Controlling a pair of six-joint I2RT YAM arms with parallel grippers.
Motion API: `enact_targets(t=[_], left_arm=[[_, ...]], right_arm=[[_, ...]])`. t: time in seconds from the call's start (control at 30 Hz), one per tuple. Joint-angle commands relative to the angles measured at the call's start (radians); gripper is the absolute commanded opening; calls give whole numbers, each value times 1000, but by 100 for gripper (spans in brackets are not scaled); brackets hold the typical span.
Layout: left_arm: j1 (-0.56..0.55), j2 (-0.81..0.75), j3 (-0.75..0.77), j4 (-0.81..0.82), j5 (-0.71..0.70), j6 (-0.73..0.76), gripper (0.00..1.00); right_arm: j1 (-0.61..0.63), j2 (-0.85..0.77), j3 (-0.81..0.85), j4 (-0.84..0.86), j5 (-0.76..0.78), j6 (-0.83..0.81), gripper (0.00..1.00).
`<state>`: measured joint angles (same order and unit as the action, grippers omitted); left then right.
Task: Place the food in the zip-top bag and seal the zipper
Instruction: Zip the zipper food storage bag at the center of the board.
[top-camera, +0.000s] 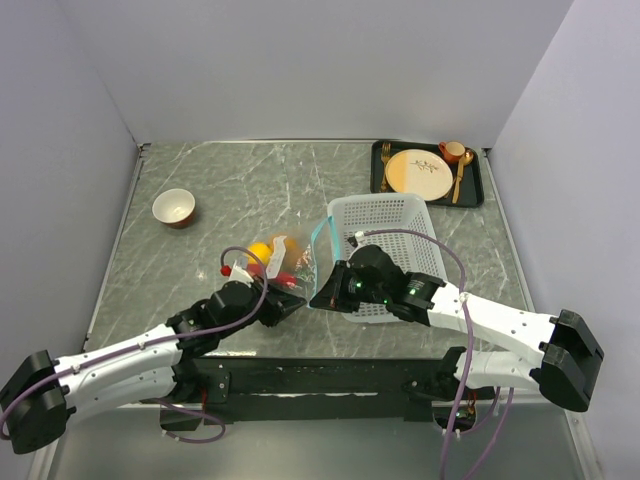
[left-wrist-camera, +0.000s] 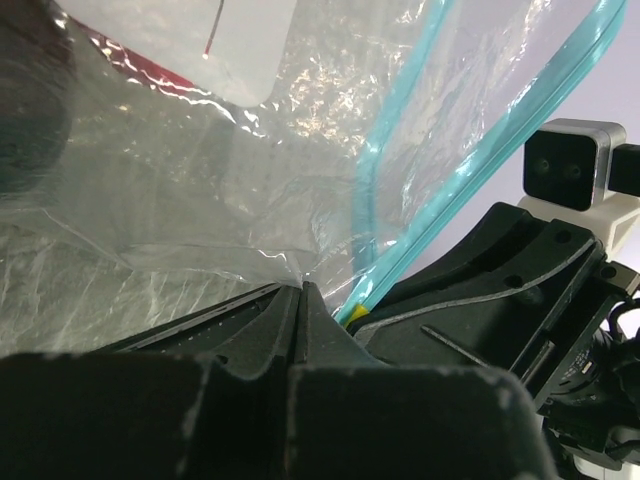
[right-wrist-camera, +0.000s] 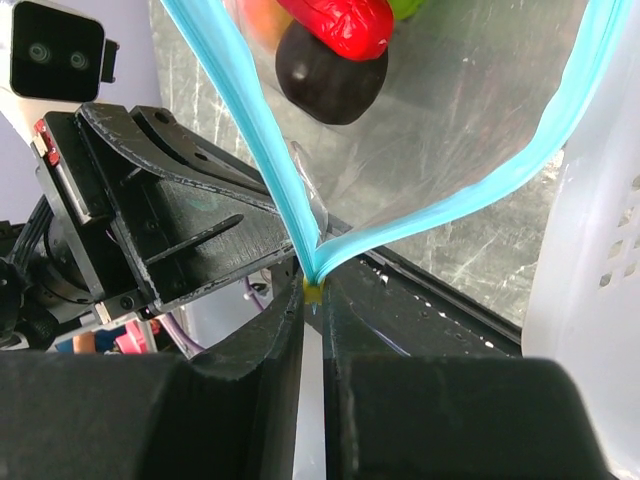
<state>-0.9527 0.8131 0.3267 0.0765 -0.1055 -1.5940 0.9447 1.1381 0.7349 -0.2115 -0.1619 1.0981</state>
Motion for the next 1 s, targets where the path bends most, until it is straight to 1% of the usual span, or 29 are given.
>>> enact_targets(t=[0.0, 0.13, 0.23, 0.3, 0.4, 0.47, 0.63, 0.67, 0.8, 0.97], left_arm=[[-4, -28, -18, 32, 23, -4, 1], [-4, -32, -43, 81, 30, -15, 1], [-6, -19, -46, 109, 35, -18, 12], [-4, -3, -52, 150, 39, -29, 16], [-4, 17, -55, 201, 43, -38, 23], [-4, 20, -55, 206, 41, -41, 29], [-4, -15, -63, 201, 29, -55, 39], [-6, -26, -66, 194, 26, -61, 42], [-4, -92, -84, 158, 1, -87, 45], [-4, -135, -121, 181, -19, -124, 47]], right_arm=[[-3, -14, 41, 23, 42, -17, 7], [-3, -5, 28, 78, -5, -4, 7], [-3, 5, 14, 102, -28, 11, 6], [-3, 8, 3, 135, -45, 26, 6], [0, 5, -2, 118, -47, 22, 6], [0, 5, 3, 109, -45, 19, 6], [5, 3, -5, 106, -39, 23, 6], [5, 0, -6, 101, -31, 23, 6], [3, -8, -12, 95, -24, 26, 6], [5, -12, -17, 90, -24, 28, 6]])
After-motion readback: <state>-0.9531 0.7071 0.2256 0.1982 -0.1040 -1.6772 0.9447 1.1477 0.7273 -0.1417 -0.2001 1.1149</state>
